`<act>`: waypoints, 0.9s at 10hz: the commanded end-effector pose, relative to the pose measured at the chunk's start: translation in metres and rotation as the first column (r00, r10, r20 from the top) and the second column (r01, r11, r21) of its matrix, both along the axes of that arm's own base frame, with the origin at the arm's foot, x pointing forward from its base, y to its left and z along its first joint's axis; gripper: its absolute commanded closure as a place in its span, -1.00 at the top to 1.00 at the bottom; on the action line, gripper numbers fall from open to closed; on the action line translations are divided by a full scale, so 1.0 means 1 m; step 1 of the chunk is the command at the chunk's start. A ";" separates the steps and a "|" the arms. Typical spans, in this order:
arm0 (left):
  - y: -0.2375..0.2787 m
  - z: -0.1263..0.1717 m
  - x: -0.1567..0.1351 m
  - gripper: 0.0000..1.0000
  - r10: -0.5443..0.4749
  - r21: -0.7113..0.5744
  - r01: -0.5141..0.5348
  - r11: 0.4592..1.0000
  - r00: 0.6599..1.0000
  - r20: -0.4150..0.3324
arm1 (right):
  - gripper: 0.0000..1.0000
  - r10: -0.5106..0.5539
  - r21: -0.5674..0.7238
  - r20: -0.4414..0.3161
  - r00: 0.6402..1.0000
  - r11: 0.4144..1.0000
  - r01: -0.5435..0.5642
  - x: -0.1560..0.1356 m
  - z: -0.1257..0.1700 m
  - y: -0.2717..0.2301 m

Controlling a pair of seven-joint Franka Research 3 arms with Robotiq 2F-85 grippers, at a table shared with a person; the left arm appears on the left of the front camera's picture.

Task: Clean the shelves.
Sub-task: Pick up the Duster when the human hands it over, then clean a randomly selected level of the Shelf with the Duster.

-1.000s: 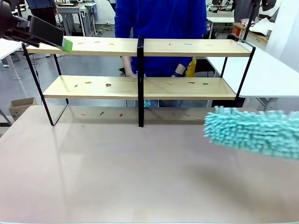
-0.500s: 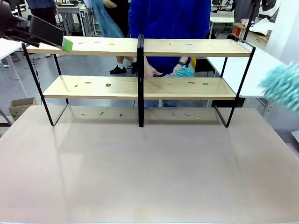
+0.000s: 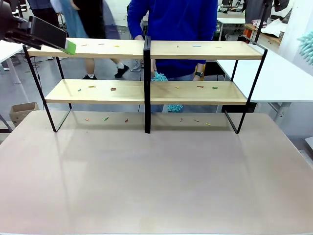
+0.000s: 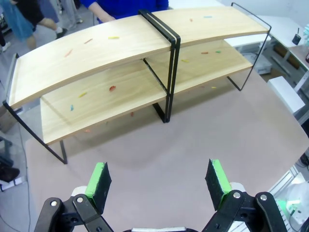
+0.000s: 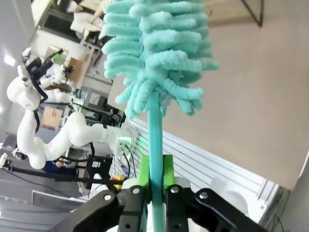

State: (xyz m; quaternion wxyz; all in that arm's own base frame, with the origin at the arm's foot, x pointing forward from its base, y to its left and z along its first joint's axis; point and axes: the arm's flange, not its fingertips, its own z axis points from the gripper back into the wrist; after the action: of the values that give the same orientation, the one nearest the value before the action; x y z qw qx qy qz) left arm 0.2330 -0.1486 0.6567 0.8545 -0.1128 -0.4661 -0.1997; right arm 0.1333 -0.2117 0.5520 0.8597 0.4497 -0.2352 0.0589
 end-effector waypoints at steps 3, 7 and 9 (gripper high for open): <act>0.001 0.000 -0.001 1.00 0.003 0.000 -0.003 1.000 1.000 0.003 | -0.75 0.031 -0.046 0.007 1.000 0.998 -0.030 -0.010 0.004 -0.005; 0.001 0.000 -0.001 1.00 0.003 0.000 -0.003 1.000 1.000 0.003 | -0.75 0.031 -0.046 0.007 1.000 0.998 -0.030 -0.010 0.004 -0.005; 0.001 0.000 -0.001 1.00 0.003 0.000 -0.003 1.000 1.000 0.003 | -0.75 0.031 -0.046 0.007 1.000 0.998 -0.030 -0.010 0.004 -0.005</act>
State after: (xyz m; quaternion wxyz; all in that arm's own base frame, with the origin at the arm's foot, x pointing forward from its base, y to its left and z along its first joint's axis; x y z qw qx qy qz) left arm 0.2330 -0.1486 0.6567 0.8545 -0.1128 -0.4661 -0.1997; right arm 0.1308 -0.2142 0.5547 0.8678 0.4386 -0.2242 0.0656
